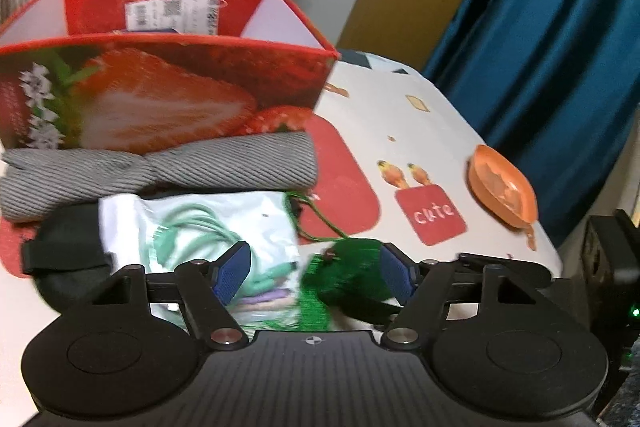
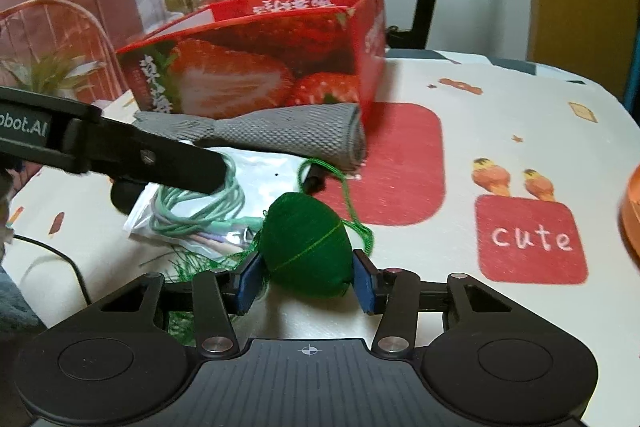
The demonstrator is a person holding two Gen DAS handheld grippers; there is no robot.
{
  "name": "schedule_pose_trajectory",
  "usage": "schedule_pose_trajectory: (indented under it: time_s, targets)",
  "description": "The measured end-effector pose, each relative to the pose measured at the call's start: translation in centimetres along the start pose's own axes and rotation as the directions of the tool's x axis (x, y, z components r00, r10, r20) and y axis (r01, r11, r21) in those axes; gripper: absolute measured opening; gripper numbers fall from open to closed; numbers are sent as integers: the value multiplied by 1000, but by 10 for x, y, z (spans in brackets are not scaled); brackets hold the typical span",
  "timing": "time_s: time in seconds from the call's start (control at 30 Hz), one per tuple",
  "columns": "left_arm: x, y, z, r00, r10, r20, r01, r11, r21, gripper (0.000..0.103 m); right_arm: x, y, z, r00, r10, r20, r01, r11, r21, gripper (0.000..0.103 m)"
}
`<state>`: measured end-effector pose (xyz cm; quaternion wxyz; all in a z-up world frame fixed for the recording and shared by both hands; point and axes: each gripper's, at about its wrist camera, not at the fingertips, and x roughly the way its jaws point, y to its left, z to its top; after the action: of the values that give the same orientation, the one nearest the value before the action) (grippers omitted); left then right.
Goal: Organize soft objects
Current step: 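Move both tools to the green knitted pouch and close on it, then lift the green pouch with both tools up toward the red box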
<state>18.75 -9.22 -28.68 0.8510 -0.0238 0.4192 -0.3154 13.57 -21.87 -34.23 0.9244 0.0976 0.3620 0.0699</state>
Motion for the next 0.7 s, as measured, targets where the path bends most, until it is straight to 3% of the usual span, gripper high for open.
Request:
schedule_pose_trajectory:
  time_s: [0.07,0.13,0.27,0.43,0.7]
  targets:
    - [5,-3,0,1000,-23,-8,23,1000,2,64,1,2,1,1000,10,-1,-10,1000,-5,44]
    - [8,-6,0,999,-48,-16,48,999,12,48,2,5,2,1000,20,0,-20,1000,-16,44]
    - [17,-12,0,996,-78,-35,80,996,37,48,3,10,4,999,38,3,-38,998,-43,44]
    - [32,-8,-3,995,-68,-79,70,997,17,48,5,12,6,999,48,3,-48,997,-55,45]
    - [45,4,-6,991,-96,-89,93,995,-41,47,8,0,4,998,68,10,-68,998,13,49]
